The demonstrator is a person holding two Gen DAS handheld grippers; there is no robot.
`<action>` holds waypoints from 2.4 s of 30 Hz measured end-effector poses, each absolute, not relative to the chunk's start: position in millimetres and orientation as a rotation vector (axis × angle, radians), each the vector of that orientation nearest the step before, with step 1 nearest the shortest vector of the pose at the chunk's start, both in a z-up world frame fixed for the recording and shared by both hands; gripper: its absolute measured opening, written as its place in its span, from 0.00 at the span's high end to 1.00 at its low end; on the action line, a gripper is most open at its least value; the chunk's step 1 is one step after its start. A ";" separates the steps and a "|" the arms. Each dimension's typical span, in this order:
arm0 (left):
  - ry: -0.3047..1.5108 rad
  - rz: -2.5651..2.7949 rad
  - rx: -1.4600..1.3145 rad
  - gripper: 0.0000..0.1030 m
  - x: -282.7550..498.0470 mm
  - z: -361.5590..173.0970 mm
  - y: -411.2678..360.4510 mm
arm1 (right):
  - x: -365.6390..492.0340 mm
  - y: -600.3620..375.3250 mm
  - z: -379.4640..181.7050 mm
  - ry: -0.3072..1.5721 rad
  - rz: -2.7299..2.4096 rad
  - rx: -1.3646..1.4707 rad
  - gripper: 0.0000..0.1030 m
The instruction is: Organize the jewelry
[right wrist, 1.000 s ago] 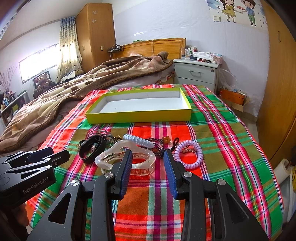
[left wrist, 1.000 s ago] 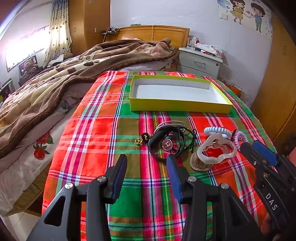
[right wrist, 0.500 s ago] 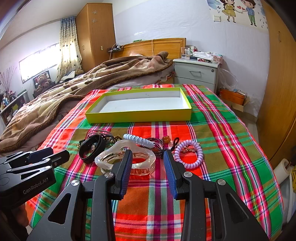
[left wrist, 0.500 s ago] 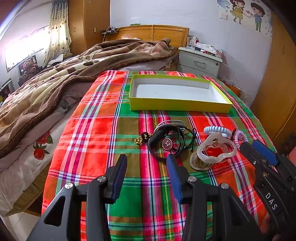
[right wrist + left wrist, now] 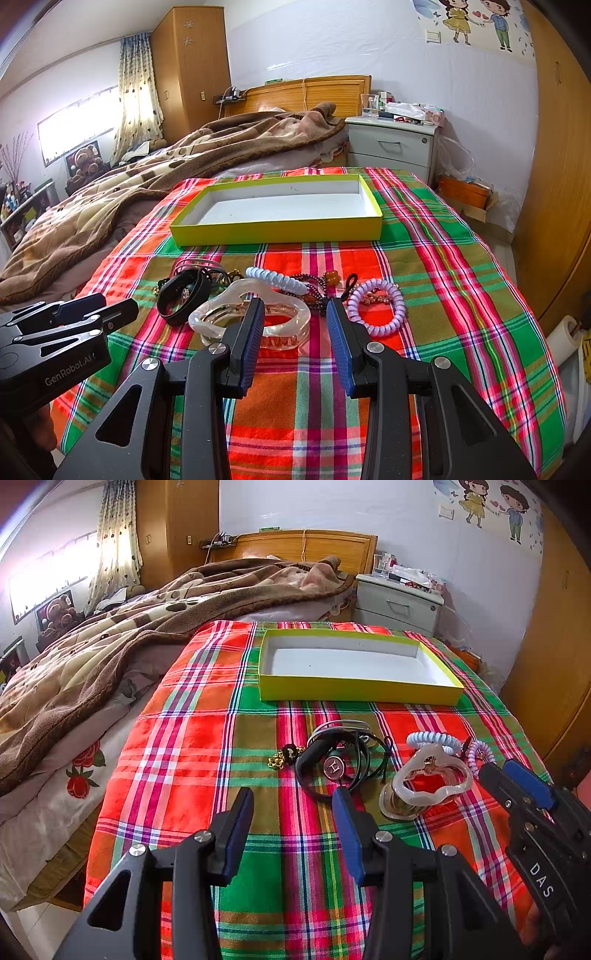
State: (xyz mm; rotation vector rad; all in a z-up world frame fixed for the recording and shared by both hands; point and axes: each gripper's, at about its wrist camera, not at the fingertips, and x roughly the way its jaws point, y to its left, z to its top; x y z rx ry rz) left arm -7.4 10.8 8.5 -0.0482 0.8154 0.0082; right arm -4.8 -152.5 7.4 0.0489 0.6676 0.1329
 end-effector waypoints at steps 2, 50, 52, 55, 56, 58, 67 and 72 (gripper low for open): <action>0.816 0.007 -0.048 0.55 -7.6 8.7 10.9 | -3.6 -152.7 7.6 0.667 0.145 0.052 0.65; 0.936 -0.069 -0.154 0.55 26.6 -0.6 48.0 | 43.6 -190.9 -7.1 0.878 0.413 0.191 1.00; 0.935 -0.065 -0.145 0.55 26.8 0.1 46.2 | 40.8 -192.7 -6.4 0.874 0.424 0.185 1.00; 0.937 -0.068 -0.139 0.55 28.2 0.3 43.3 | 39.4 -185.4 -4.8 0.871 0.458 0.112 1.00; 0.938 -0.068 -0.137 0.55 28.5 0.4 42.3 | 39.6 -180.6 -2.3 0.858 0.469 0.069 0.95; 0.938 -0.069 -0.137 0.55 28.2 0.7 41.1 | 42.3 -173.5 3.3 0.829 0.472 0.018 0.82; 0.948 -0.092 -0.131 0.55 28.9 0.1 36.3 | 70.5 -133.1 -7.6 0.884 0.578 -0.197 0.66; 0.950 -0.112 -0.145 0.55 30.1 0.0 35.3 | 72.2 -127.9 -13.7 0.914 0.632 -0.197 0.66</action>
